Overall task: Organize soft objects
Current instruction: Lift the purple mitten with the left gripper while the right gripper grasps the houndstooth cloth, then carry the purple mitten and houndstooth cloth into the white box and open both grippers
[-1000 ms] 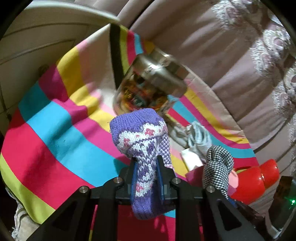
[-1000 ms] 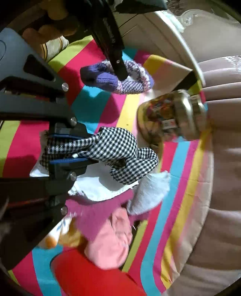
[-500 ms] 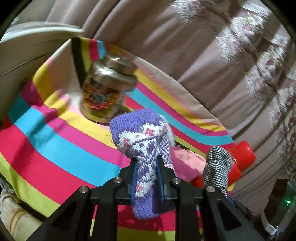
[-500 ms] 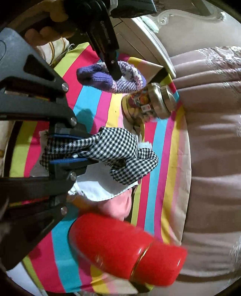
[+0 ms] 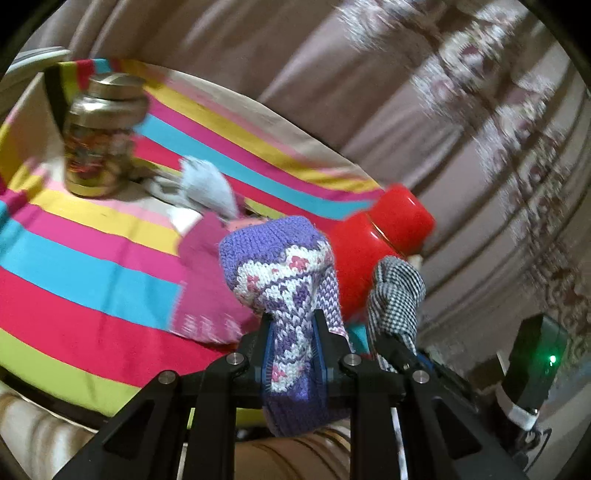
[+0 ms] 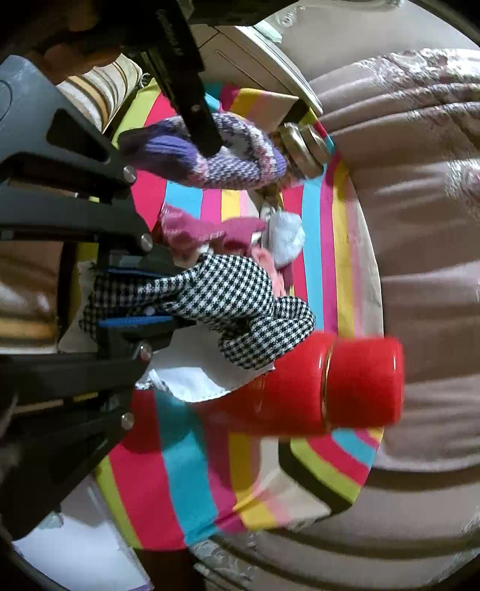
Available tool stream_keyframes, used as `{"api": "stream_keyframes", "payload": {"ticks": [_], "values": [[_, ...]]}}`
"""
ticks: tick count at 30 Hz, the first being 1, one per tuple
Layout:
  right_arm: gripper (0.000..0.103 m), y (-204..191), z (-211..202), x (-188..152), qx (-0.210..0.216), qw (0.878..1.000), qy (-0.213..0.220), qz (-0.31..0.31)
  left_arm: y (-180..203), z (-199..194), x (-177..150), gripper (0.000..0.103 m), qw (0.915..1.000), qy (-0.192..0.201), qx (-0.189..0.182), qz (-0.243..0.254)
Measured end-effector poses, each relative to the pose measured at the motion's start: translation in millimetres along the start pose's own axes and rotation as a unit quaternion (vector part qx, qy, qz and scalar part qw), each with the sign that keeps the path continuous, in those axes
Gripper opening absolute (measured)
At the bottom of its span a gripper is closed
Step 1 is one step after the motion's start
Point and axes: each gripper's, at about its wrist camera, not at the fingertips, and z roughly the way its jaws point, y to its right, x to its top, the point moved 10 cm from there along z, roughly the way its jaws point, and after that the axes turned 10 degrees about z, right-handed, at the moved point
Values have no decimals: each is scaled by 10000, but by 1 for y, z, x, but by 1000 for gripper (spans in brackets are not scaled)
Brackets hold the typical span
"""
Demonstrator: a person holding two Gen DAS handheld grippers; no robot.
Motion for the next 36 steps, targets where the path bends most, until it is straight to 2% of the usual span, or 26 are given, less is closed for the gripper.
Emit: {"api": "stream_keyframes", "payload": {"ticks": [6,13,18,27,29,30,31,33,36], "values": [[20,54,-32,2,-447,9987,180,192,47,15,-18,20,9984,-331,-390,260],[20,127,-70,-6,-971,9936,274,514,109,32,-35,20,9921,-658,-840,658],[20,178,-99,-13,-1344,9870,333,814,151,43,-50,20,9849,-904,-1105,977],[24,234,-137,-22,-1788,9758,464,1165,219,59,-71,21,9698,-1161,-1469,1565],[29,244,-145,-23,-1901,9724,493,1257,230,61,-76,26,9659,-1239,-1537,1677],[37,250,-147,-23,-1956,9704,499,1323,233,63,-78,27,9645,-1277,-1567,1698],[47,254,-150,-23,-2004,9689,503,1360,235,65,-80,32,9632,-1334,-1578,1720],[59,262,-154,-23,-2168,9652,513,1370,238,69,-83,42,9620,-1407,-1557,1747],[61,265,-156,-24,-2224,9643,514,1341,233,69,-85,44,9621,-1420,-1529,1756]]}}
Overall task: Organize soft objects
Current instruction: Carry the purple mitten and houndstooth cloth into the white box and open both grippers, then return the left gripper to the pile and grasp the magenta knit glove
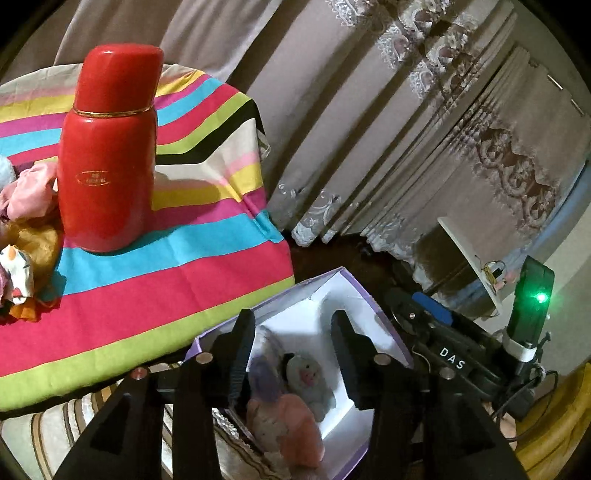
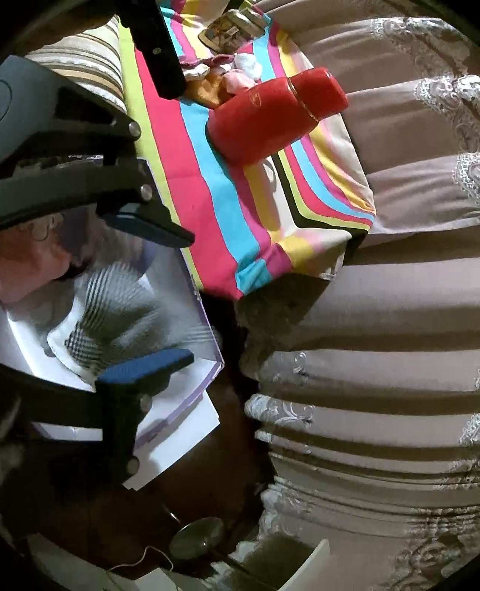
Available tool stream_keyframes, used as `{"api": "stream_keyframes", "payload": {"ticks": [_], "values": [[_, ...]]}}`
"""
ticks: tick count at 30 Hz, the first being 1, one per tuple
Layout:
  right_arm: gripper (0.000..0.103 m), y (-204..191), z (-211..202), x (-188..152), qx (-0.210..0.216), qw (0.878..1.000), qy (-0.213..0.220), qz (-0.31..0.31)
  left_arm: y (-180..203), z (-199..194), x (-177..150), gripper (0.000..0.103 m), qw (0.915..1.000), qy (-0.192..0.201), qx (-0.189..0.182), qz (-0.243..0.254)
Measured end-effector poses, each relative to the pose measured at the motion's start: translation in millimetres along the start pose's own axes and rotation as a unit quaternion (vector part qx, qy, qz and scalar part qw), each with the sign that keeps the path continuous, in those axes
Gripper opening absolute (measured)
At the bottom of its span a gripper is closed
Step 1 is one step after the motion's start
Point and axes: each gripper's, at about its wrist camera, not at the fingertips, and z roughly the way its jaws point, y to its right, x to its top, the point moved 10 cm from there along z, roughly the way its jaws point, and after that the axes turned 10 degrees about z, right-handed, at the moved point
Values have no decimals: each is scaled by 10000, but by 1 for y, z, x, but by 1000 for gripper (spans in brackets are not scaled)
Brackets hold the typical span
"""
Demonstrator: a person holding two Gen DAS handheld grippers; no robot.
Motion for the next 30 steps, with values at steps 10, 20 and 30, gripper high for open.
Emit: {"api": "stream_keyframes", "payload": {"ticks": [10,20,30], "values": [[61,-22,-1,-6,233,9995,-82,-195,-20,-15,4,45,9999,87,118,-78],[61,-61,-2,-13,612,9972,-259,-335,-81,-56,19,45,9971,401,510,-386],[61,-112,6,-28,801,9925,-481,-782,-205,-103,23,47,9789,687,1301,-1419]]}}
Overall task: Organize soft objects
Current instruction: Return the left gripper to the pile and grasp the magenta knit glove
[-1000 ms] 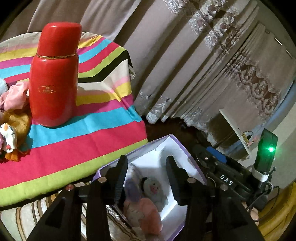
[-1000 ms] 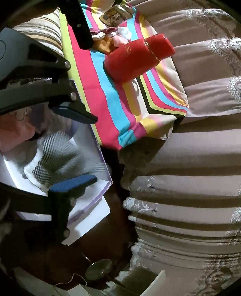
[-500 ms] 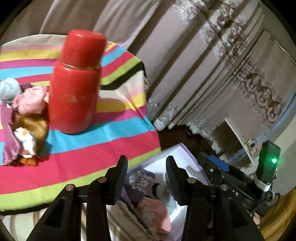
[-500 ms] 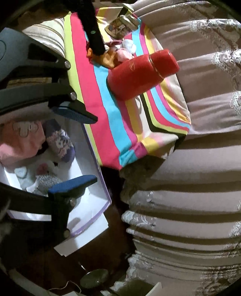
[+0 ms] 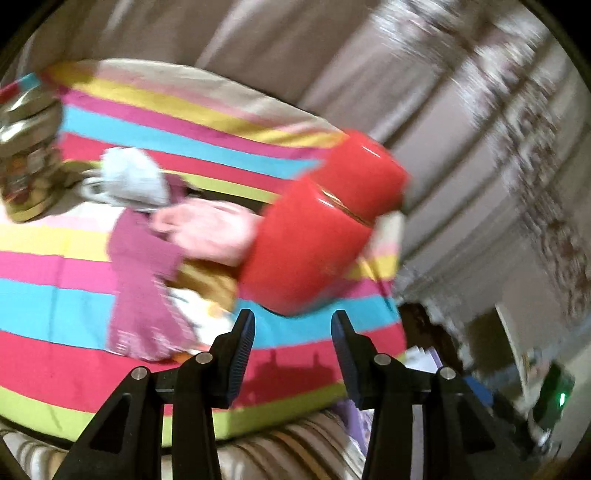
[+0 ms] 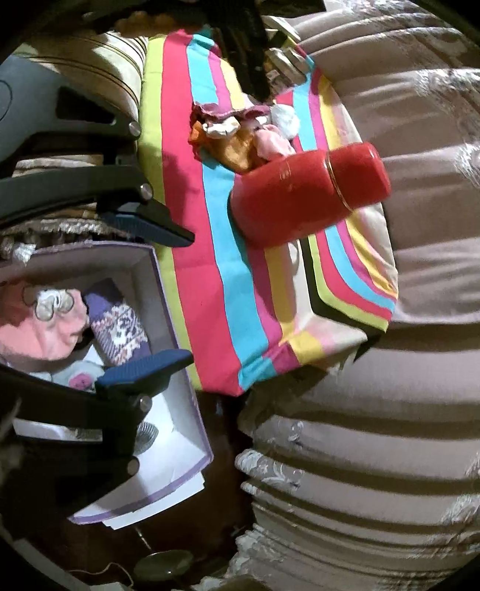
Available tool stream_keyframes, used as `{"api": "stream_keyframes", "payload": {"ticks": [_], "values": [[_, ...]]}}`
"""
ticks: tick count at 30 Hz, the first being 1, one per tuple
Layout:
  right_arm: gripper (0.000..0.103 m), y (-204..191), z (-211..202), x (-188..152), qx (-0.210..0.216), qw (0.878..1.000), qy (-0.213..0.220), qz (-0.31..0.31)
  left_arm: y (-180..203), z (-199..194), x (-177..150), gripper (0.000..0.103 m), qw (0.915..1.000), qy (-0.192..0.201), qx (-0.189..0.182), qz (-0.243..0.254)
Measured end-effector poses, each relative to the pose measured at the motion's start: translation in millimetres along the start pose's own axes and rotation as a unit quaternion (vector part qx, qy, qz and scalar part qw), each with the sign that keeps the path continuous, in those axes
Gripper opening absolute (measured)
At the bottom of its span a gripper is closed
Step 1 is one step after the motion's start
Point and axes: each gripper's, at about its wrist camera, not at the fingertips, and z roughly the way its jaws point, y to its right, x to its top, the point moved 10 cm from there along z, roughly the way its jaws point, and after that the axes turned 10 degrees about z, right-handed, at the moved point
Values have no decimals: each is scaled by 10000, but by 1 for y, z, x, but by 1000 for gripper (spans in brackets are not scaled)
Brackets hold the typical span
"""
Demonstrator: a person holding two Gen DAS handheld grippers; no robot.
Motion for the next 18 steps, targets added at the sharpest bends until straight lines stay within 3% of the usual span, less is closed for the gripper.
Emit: {"api": "stream_keyframes", "payload": {"ticks": [2,8,13,18], "values": [[61,-9,4,-2,40,9999,-60,-74,-29,0,7,56,9993,41,100,-367],[61,-36,17,-6,208,9992,-211,-281,-98,12,20,61,9923,9,286,-1201],[61,-55,27,-7,349,9981,-320,-393,-130,34,17,73,9873,-197,395,-1524],[61,-75,38,-8,464,9966,-413,-544,-153,63,5,77,9834,-477,512,-1672]]}}
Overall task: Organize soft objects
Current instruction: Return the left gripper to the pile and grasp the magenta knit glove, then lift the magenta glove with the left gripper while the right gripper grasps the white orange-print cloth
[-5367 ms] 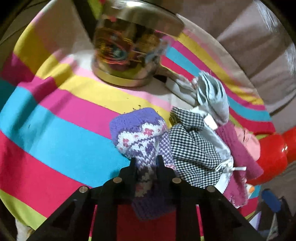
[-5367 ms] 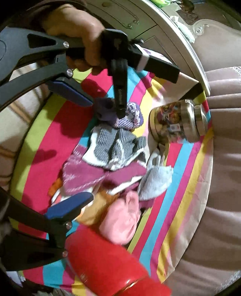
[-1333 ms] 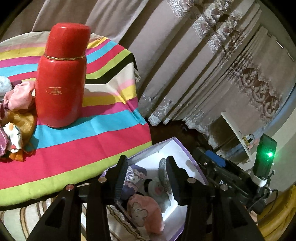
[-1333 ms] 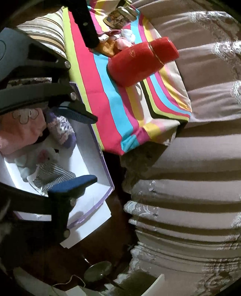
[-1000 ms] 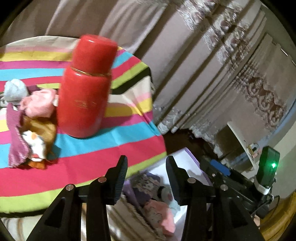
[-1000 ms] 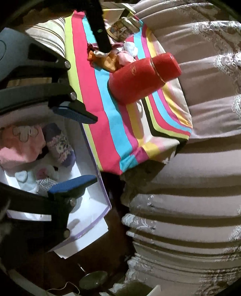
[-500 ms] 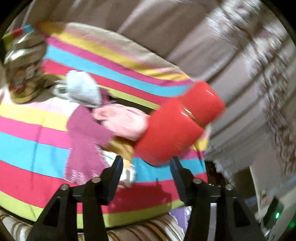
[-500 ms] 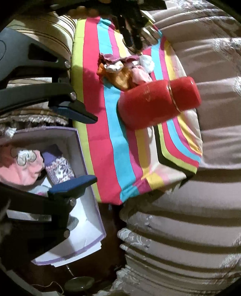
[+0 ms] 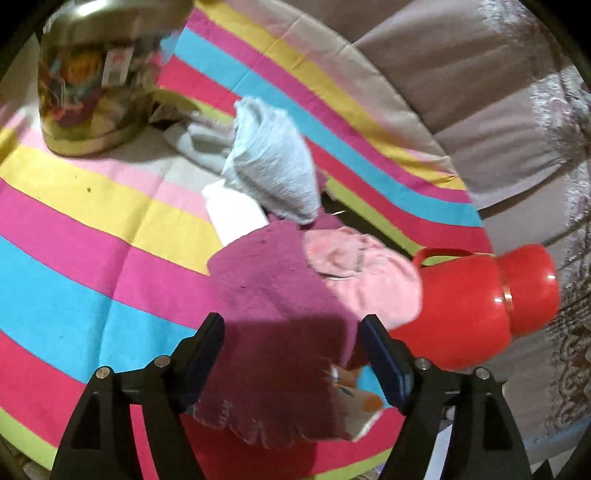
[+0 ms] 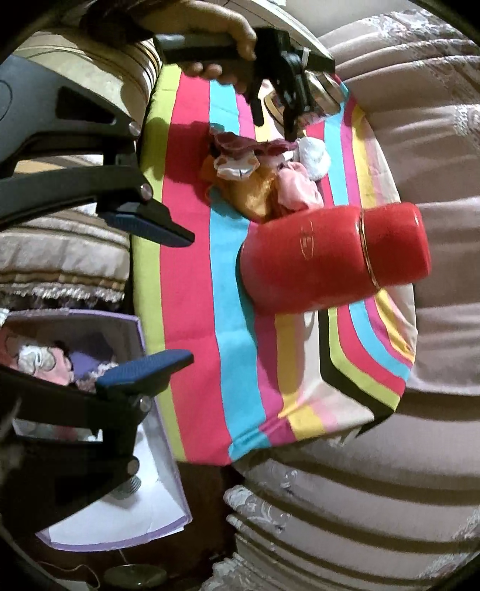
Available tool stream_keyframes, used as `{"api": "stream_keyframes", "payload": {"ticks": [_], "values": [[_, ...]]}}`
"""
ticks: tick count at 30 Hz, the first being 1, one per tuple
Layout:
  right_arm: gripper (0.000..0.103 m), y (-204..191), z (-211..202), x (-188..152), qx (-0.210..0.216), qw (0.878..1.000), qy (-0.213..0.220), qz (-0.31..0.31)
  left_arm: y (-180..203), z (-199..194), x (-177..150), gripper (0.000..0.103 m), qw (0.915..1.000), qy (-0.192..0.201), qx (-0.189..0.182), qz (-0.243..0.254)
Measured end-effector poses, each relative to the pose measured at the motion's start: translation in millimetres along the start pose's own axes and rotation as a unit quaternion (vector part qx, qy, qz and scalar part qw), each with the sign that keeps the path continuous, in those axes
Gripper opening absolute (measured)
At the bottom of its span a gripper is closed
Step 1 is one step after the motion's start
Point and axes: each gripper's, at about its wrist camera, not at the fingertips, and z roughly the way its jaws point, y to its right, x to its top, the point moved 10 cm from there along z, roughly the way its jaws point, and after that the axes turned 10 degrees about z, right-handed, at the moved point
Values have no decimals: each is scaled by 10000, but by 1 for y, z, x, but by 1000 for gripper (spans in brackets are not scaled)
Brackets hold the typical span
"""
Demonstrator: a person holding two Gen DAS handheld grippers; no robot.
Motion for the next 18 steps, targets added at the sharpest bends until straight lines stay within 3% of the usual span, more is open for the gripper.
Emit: {"api": "stream_keyframes", "payload": {"ticks": [8,9,10,13,18], "values": [[61,-33,21,-1,195,9994,-170,-238,-14,31,-8,76,9994,-304,99,122],[61,-39,24,-2,227,9991,-202,-288,-15,31,-7,69,9992,-305,158,182],[61,-43,26,-3,244,9989,-223,-317,-14,31,-8,54,9993,-319,60,209],[62,-54,33,-5,315,9983,-302,-395,-13,28,-8,37,9993,-301,-103,212],[63,-76,44,-6,402,9966,-392,-606,-17,16,-6,30,9995,-172,-257,70]]}}
